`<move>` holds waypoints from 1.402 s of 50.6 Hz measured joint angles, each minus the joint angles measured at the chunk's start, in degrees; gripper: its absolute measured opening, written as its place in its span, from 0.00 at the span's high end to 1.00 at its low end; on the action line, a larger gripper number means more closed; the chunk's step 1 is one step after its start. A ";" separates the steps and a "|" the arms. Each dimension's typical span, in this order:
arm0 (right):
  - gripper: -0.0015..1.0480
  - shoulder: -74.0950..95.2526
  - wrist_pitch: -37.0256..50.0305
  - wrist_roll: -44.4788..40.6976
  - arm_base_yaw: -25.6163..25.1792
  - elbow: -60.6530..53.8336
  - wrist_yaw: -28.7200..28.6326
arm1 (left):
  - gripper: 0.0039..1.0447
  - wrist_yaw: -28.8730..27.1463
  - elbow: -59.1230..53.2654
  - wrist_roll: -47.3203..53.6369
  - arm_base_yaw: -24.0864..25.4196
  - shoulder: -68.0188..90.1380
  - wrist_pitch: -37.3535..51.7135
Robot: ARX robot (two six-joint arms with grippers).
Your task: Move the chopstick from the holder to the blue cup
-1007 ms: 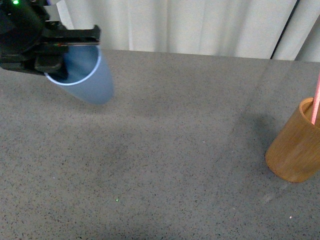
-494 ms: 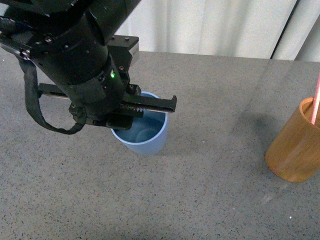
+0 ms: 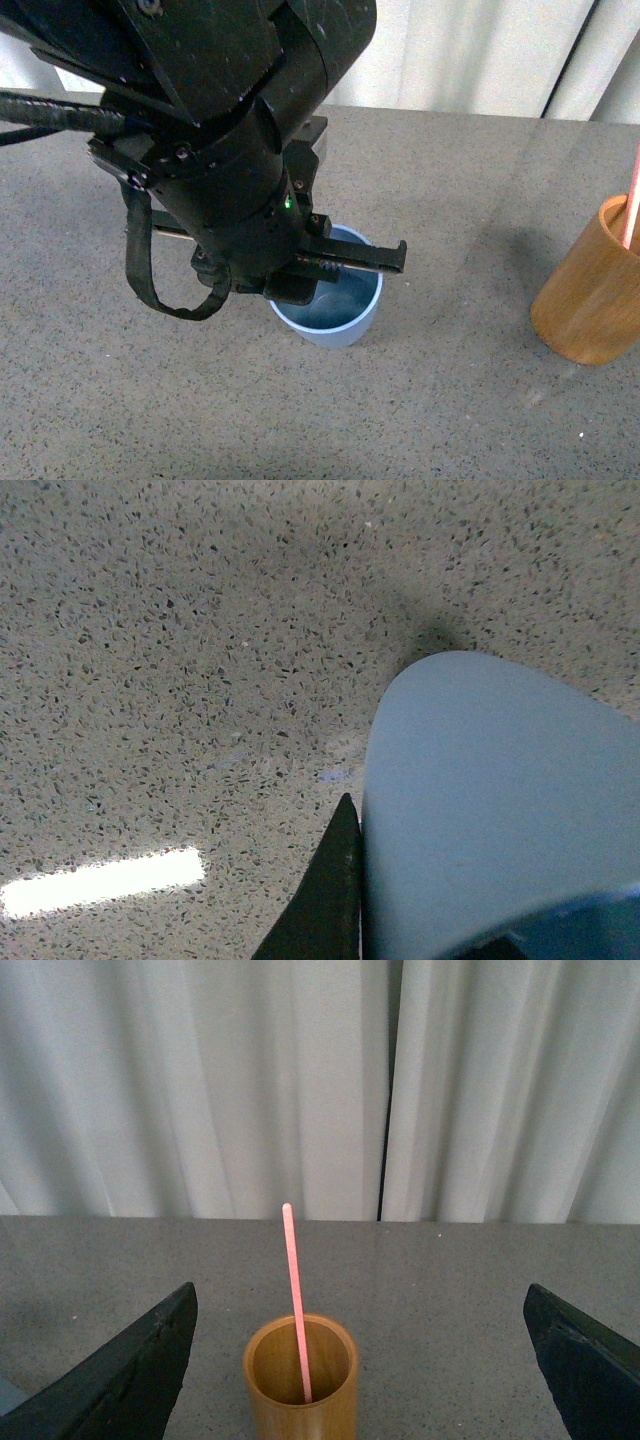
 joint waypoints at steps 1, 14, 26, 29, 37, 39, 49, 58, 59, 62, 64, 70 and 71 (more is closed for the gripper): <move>0.10 0.00 0.00 0.00 0.00 0.00 0.00 | 0.97 -0.31 0.02 -0.17 -0.04 0.39 0.07; 0.10 0.00 0.00 0.00 0.00 0.00 0.00 | 0.66 -0.46 1.77 -1.05 0.20 1.86 -0.13; 0.10 0.00 0.00 0.00 0.00 0.00 0.00 | 0.31 0.85 2.25 -0.87 2.40 -2.89 -1.53; 0.10 0.00 0.00 0.00 0.00 0.00 0.00 | 0.23 1.14 2.25 -0.79 3.34 -4.63 -1.64; 0.10 0.00 0.00 0.00 0.00 0.00 0.00 | 0.06 -2.69 -1.57 1.05 6.56 -12.11 1.49; 0.10 0.00 0.00 0.00 0.00 0.00 0.00 | 0.07 -5.97 -3.45 1.77 7.23 -14.03 3.58; 0.10 0.00 0.00 0.00 0.00 0.00 0.02 | 0.06 -28.13 -20.68 11.98 11.52 -30.27 25.62; 0.10 0.00 0.00 0.00 0.00 0.00 -0.02 | 0.06 -28.83 -22.67 14.34 12.11 -32.85 27.47; 0.10 0.00 0.00 0.00 0.00 0.00 -0.02 | 0.06 -28.59 -22.80 14.40 12.04 -32.61 27.47; 0.10 0.00 0.00 0.00 0.00 0.00 0.04 | 0.06 -28.09 -23.15 14.80 11.89 -32.20 27.69; 0.10 0.00 0.00 0.00 0.00 0.00 0.02 | 0.14 -21.16 -26.99 15.78 12.96 -31.93 38.80; 0.10 0.00 0.00 0.00 0.00 0.00 0.02 | 0.33 -10.05 -38.49 16.46 15.69 -33.86 64.54; 0.10 0.00 0.00 0.02 0.00 0.00 0.00 | 0.36 -9.40 -40.00 16.50 16.20 -34.49 67.38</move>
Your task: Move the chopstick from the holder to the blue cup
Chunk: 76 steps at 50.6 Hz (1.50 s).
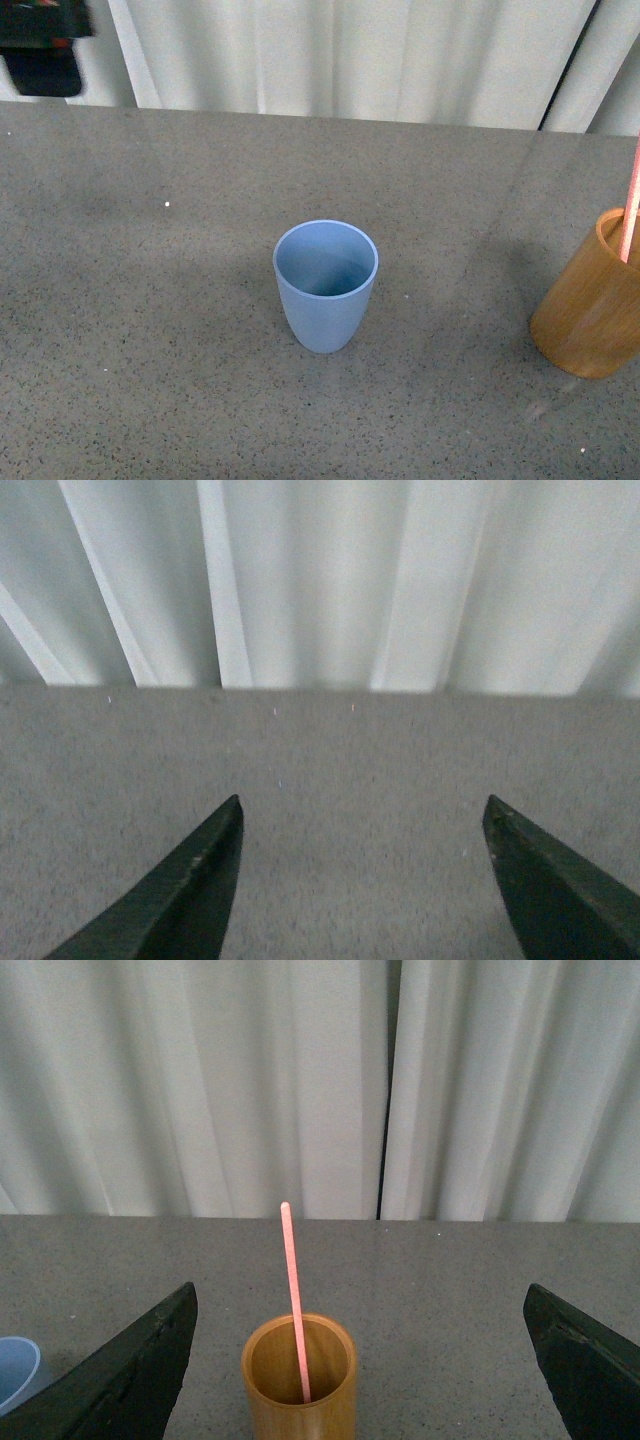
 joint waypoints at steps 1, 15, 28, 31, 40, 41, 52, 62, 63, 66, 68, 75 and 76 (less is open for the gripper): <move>0.10 0.00 0.00 -0.02 0.00 0.00 0.00 | 0.38 0.22 -0.68 0.00 0.26 -0.44 1.16; 0.10 0.00 0.00 -0.02 0.00 0.00 0.00 | 0.88 5.57 -12.37 0.39 5.62 -12.24 5.29; 0.10 0.00 0.00 -0.02 0.00 0.00 0.00 | 0.97 9.22 -19.74 0.57 9.73 -25.53 -0.59; 0.10 0.00 0.00 -0.02 0.00 0.00 0.00 | 0.97 12.26 -21.44 0.57 11.85 -27.36 -0.20; 0.10 0.00 0.00 -0.02 0.00 0.00 -0.02 | 0.97 14.19 -24.55 0.59 14.86 -35.15 -5.44; 0.10 0.00 0.00 -0.02 0.00 0.00 0.00 | 0.97 14.23 -24.55 0.59 14.86 -36.30 -6.38; 0.10 0.00 0.00 -0.02 0.00 0.00 0.00 | 0.97 14.25 -24.59 0.59 14.88 -43.67 -12.85; 0.10 0.00 0.00 -0.02 0.00 0.00 0.00 | 0.97 14.23 -24.61 0.59 14.88 -50.16 -18.86; 0.10 0.00 0.00 -0.02 0.00 0.00 0.00 | 0.97 14.23 -24.61 0.59 14.88 -50.71 -19.37; 0.10 0.00 0.00 -0.02 0.00 0.00 0.00 | 0.97 14.23 -24.63 0.59 14.88 -53.20 -21.59; 0.10 0.00 0.00 -0.02 0.00 0.00 0.00 | 0.97 14.23 -24.63 0.59 14.88 -54.62 -22.93; 0.10 0.00 0.00 -0.02 0.00 0.00 0.00 | 0.97 14.23 -24.63 0.59 14.88 -59.74 -27.95; 0.10 0.00 0.00 -0.02 0.00 0.00 0.00 | 0.97 14.23 -24.63 0.59 14.88 -60.11 -28.17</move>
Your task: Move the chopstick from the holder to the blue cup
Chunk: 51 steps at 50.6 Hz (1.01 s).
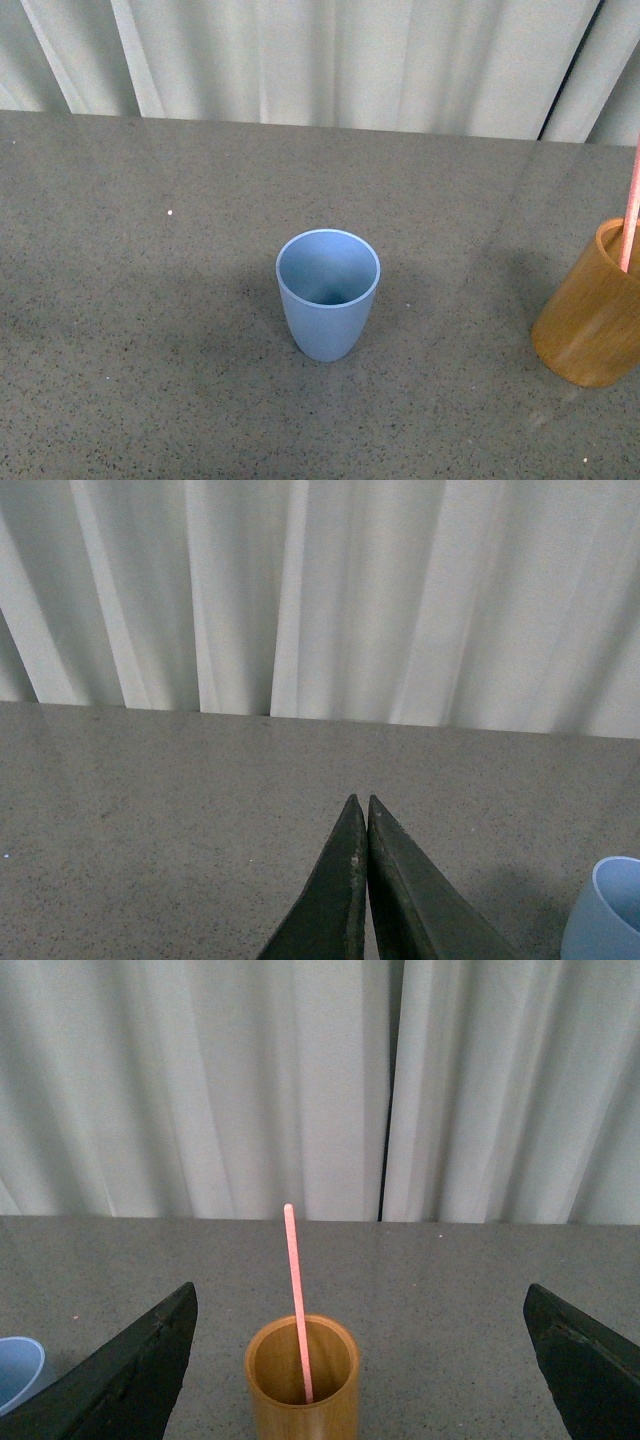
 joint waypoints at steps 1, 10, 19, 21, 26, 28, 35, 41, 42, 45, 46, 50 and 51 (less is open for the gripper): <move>0.10 0.00 0.00 0.00 0.00 0.00 0.00 | 0.97 0.00 0.00 0.00 0.00 -0.70 -0.70; 0.10 0.00 0.00 0.00 0.00 0.00 0.00 | 0.97 0.00 0.00 0.00 0.00 -4.74 -4.83; 0.10 0.00 0.00 0.00 0.00 0.00 0.00 | 0.97 0.00 0.00 0.00 0.00 -7.19 -7.28; 0.10 0.00 0.00 0.00 0.00 0.00 0.00 | 0.97 0.00 0.00 0.00 0.00 -7.76 -7.85; 0.10 0.00 0.00 0.00 0.00 0.00 0.00 | 0.97 0.00 0.00 0.00 0.00 -8.79 -8.85; 0.10 0.00 0.00 0.00 0.00 0.00 0.00 | 0.97 0.00 0.00 0.00 0.00 -9.14 -9.25; 0.10 0.00 0.00 0.00 0.00 0.00 0.02 | 0.97 0.09 0.02 0.00 0.00 -17.07 -18.95; 0.10 0.00 0.00 0.00 0.00 0.00 -0.02 | 0.97 0.13 0.02 0.00 0.00 -19.08 -19.39; 0.10 0.00 0.00 0.00 0.00 0.00 -0.02 | 0.97 0.07 0.02 0.00 0.00 -19.08 -19.41; 0.10 0.00 0.00 0.00 0.00 0.00 0.00 | 0.97 0.11 0.02 0.00 0.00 -19.08 -19.56; 0.10 0.00 0.00 0.00 0.00 0.00 0.00 | 0.97 0.11 0.02 0.00 0.00 -19.08 -19.58; 0.10 0.00 0.00 0.00 0.00 0.00 0.00 | 0.92 0.11 0.02 0.00 0.00 -19.08 -19.58; 0.10 0.00 0.00 0.00 0.00 0.00 0.00 | 0.89 0.11 0.02 0.00 0.00 -19.08 -19.58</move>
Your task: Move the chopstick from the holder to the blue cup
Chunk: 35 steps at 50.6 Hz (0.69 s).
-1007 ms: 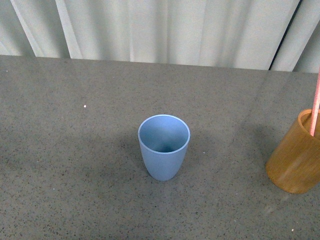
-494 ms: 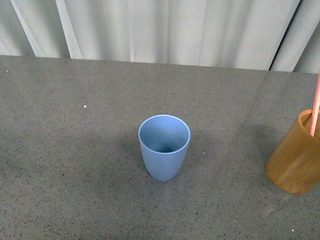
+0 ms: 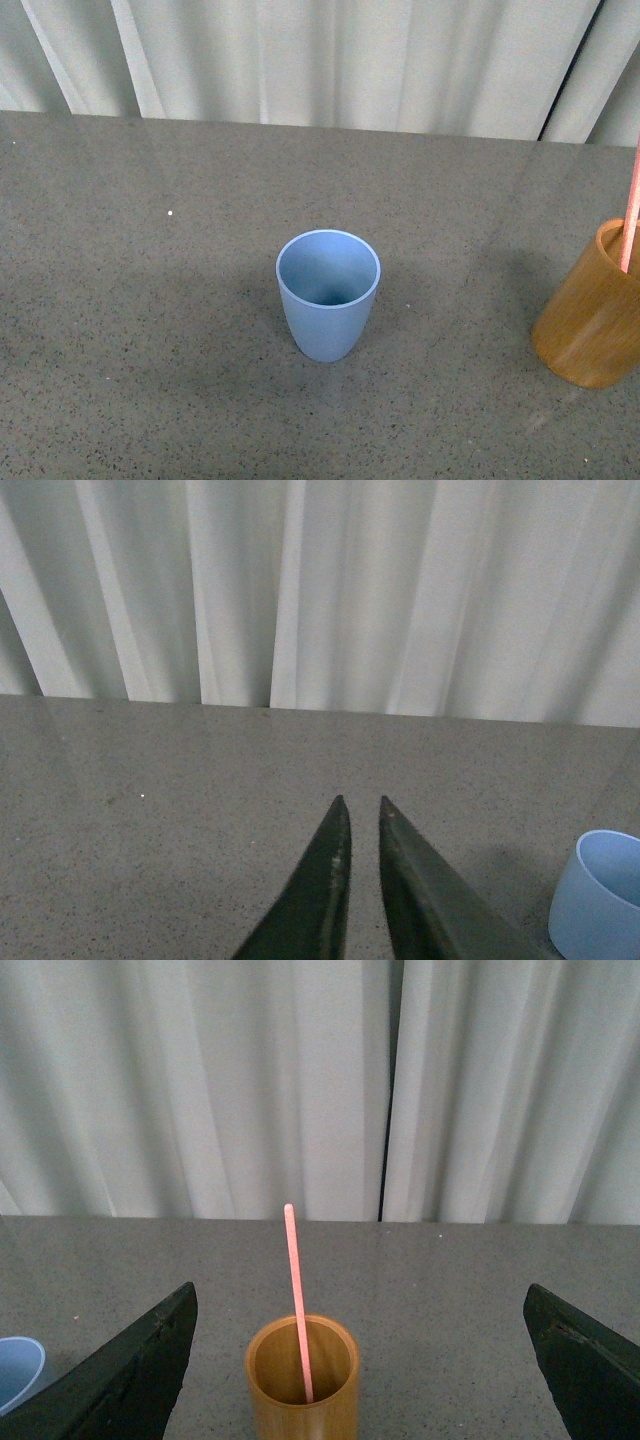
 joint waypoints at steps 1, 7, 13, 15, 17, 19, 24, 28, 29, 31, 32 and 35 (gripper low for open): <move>0.10 0.00 0.00 0.00 0.00 0.00 0.00 | 0.85 0.00 0.00 0.00 0.00 0.00 0.00; 0.10 0.00 0.00 0.00 0.00 0.00 -0.02 | 0.61 0.00 0.00 0.00 0.00 -0.02 0.00; 0.10 2.99 -5.57 0.72 -1.18 2.10 -3.28 | 0.39 -0.02 0.00 0.00 0.00 -0.04 0.00; 0.10 6.91 -7.65 0.63 -2.36 3.39 -5.38 | 0.32 0.00 0.00 0.00 0.00 -0.04 0.00; 0.10 12.94 -5.81 0.42 -4.09 4.17 -7.37 | 0.27 0.09 0.00 0.00 0.00 -0.04 0.00; 0.10 18.93 -1.77 0.24 -5.40 4.66 -8.61 | 0.20 0.04 0.00 0.00 0.00 -0.07 0.00; 0.10 40.06 16.15 -1.16 -6.29 7.17 -11.78 | 0.07 0.02 0.00 0.00 0.00 -0.07 0.00; 0.10 53.51 26.84 -2.21 -5.57 8.85 -12.04 | 0.06 0.02 0.00 0.02 0.00 -0.04 0.00; 0.10 57.24 29.46 -2.16 -5.42 9.44 -11.98 | 0.06 0.02 0.00 0.02 0.00 -0.04 0.00; 0.10 62.71 32.94 -2.12 -5.18 10.40 -12.35 | 0.06 0.02 0.00 0.00 0.00 -0.04 0.00; 0.10 64.67 34.23 -2.12 -5.01 10.73 -12.31 | 0.06 0.00 0.00 0.02 0.00 -0.04 0.00; 0.10 70.60 38.18 -1.99 -4.28 11.89 -12.33 | 0.06 0.00 0.00 0.02 0.00 -0.04 0.00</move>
